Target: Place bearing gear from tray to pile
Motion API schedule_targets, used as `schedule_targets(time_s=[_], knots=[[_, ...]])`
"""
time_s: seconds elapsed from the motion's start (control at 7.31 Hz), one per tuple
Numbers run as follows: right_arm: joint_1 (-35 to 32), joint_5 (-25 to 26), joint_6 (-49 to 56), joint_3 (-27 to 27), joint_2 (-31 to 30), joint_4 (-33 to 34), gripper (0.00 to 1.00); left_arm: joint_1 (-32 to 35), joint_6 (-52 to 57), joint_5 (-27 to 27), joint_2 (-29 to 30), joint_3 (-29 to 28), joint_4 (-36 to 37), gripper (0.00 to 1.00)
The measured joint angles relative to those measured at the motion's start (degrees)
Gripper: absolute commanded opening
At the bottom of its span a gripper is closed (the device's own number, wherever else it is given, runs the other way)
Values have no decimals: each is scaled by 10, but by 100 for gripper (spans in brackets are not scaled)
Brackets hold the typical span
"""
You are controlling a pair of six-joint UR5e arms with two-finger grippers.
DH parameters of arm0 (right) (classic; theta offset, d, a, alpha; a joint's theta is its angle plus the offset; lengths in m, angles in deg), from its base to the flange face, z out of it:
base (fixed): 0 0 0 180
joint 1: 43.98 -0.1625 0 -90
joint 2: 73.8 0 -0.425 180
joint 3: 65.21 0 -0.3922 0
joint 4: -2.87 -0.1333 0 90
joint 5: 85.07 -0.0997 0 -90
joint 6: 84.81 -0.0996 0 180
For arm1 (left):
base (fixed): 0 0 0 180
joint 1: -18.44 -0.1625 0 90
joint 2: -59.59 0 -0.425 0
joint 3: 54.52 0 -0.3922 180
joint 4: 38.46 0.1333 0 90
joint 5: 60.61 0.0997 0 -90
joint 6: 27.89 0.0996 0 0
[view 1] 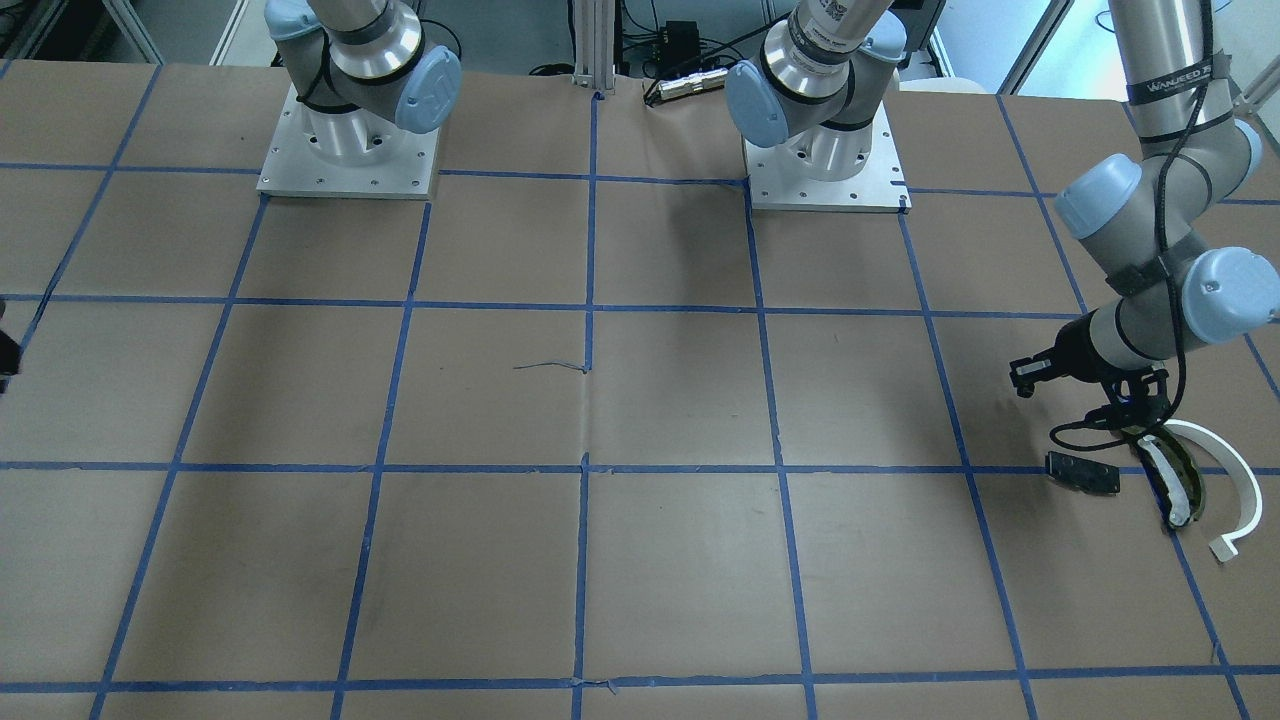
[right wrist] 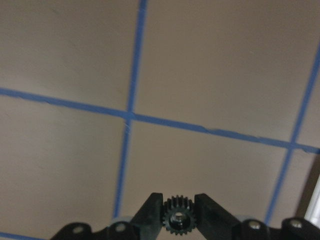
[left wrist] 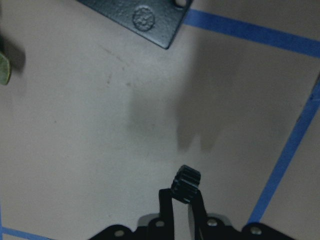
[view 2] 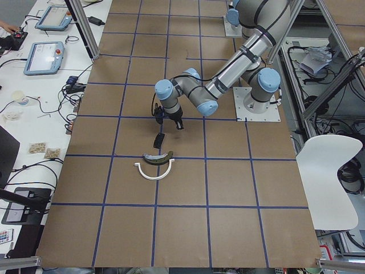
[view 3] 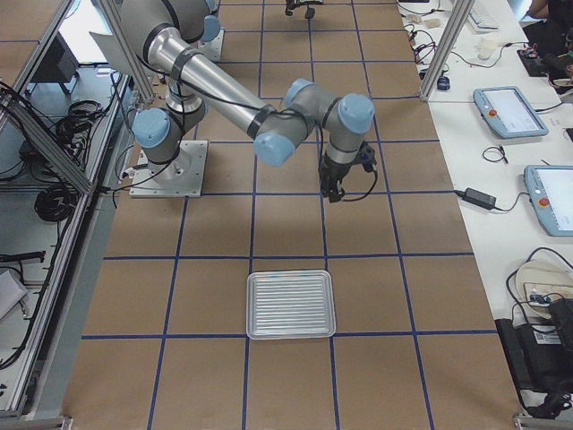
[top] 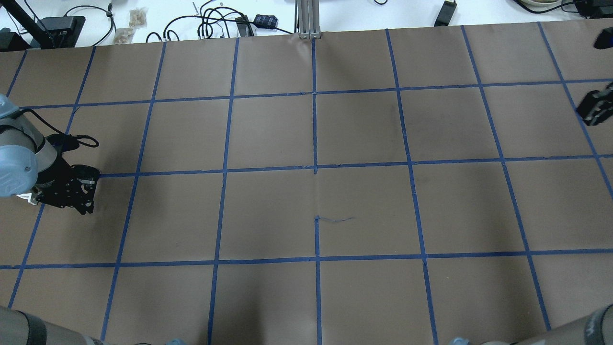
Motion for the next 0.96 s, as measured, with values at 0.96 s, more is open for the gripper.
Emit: schedule_targets(time_s=[0.96], knots=[[-445, -6, -608, -32, 87, 154, 30, -35, 4, -63, -16, -4, 1, 100]])
